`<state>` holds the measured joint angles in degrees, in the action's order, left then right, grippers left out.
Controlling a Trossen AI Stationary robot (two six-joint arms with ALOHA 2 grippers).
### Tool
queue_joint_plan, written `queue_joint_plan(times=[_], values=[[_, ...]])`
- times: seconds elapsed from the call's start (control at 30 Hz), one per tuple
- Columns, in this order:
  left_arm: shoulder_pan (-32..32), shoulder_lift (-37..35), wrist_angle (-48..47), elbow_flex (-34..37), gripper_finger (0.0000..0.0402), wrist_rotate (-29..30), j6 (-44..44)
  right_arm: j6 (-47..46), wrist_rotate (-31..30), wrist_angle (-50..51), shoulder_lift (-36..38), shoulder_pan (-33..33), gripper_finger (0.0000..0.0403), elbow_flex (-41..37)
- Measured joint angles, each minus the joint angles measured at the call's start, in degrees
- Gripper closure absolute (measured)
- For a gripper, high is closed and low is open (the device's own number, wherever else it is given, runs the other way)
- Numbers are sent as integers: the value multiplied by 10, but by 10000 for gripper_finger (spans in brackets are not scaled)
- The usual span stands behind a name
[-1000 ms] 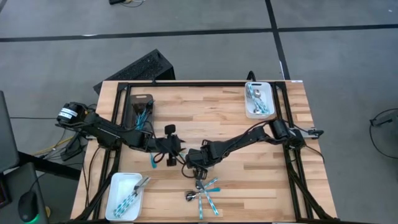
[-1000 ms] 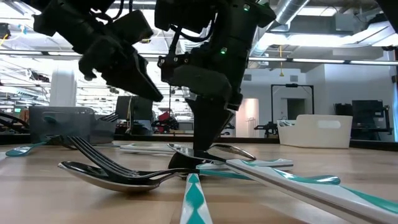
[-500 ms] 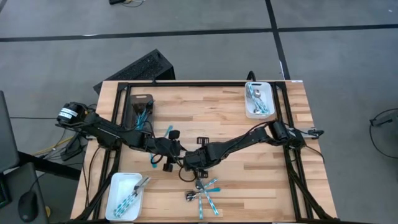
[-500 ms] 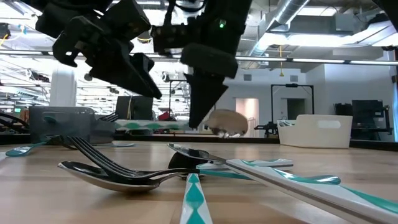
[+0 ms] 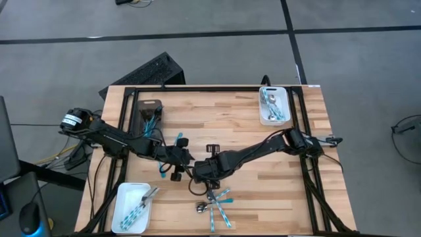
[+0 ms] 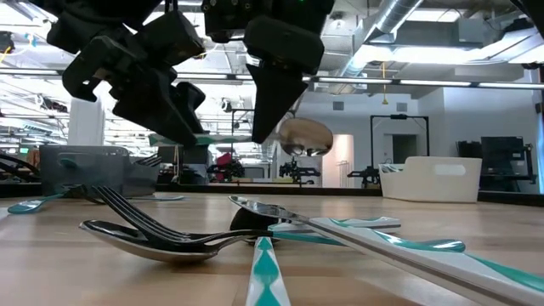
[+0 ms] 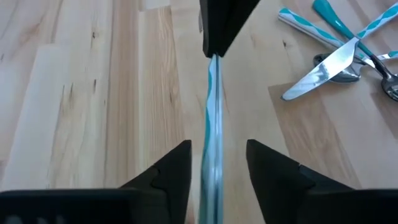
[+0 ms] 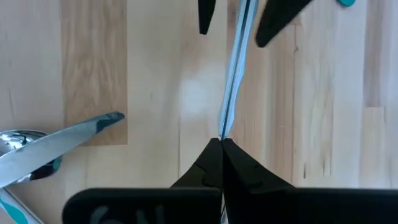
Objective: Sort silverware by color (type)
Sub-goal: Put the blue patterned spoon into the top right white bin
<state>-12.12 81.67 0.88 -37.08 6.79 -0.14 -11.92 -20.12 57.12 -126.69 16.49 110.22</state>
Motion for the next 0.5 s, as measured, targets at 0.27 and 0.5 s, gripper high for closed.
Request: queue_joint_plan(times=[0.27,0.5], values=[[0,0,1,0,376,12,5,-2,0,4,0,1,381,2],[14,0,-3,0,380,80,-2,-44,-112,31,26,12,315,1]])
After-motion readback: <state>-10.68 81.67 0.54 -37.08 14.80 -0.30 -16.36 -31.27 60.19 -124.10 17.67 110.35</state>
